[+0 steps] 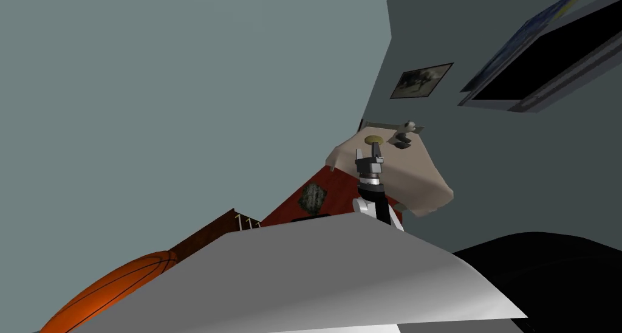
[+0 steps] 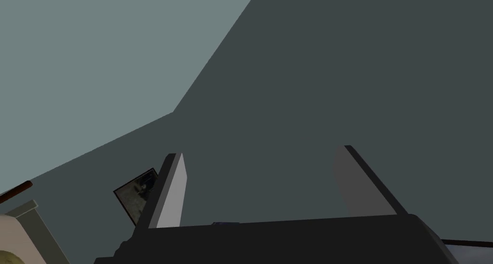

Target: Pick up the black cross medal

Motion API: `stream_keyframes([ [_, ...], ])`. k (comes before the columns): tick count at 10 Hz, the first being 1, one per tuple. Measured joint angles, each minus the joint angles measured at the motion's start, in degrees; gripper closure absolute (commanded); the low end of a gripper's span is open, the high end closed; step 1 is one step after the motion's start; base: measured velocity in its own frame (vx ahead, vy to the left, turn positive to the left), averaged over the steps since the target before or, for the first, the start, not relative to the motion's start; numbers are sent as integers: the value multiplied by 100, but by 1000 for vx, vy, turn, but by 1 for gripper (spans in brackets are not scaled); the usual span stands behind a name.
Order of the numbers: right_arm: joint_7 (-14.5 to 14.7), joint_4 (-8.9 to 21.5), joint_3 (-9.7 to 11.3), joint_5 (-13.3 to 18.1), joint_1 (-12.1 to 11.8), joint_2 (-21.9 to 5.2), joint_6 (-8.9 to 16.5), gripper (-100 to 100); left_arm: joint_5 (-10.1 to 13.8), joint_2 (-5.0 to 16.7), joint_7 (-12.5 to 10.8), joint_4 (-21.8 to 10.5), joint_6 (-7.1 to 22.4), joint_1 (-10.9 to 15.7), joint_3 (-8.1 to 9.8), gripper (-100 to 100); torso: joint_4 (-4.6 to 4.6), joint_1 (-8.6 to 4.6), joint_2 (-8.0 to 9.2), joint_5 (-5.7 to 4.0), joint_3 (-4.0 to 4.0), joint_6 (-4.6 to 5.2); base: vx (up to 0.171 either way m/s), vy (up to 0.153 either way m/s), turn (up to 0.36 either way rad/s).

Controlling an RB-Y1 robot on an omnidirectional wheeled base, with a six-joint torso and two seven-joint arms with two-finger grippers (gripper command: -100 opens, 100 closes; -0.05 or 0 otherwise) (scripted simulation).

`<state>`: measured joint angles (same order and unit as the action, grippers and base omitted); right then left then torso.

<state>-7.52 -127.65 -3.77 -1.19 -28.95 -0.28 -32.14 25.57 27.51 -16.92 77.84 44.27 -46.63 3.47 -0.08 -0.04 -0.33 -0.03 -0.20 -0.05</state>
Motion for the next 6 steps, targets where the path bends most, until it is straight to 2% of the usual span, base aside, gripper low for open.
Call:
stream_keyframes([
  [2,0,0,0,0,0,0,0,0,101,239,-121,-198,-321,18,-348,-100,2,3,8,1,4,0,61,8,41],
  [3,0,0,0,0,1,0,0,0,115,261,-129,-251,-440,38,-461,-100,5,-1,23,0,13,1,74,-14,180],
  [6,0,0,0,0,-1,0,0,0,264,630,-301,-587,-884,101,-962,-100,1,-3,3,-1,2,-4,95,-3,145],
])
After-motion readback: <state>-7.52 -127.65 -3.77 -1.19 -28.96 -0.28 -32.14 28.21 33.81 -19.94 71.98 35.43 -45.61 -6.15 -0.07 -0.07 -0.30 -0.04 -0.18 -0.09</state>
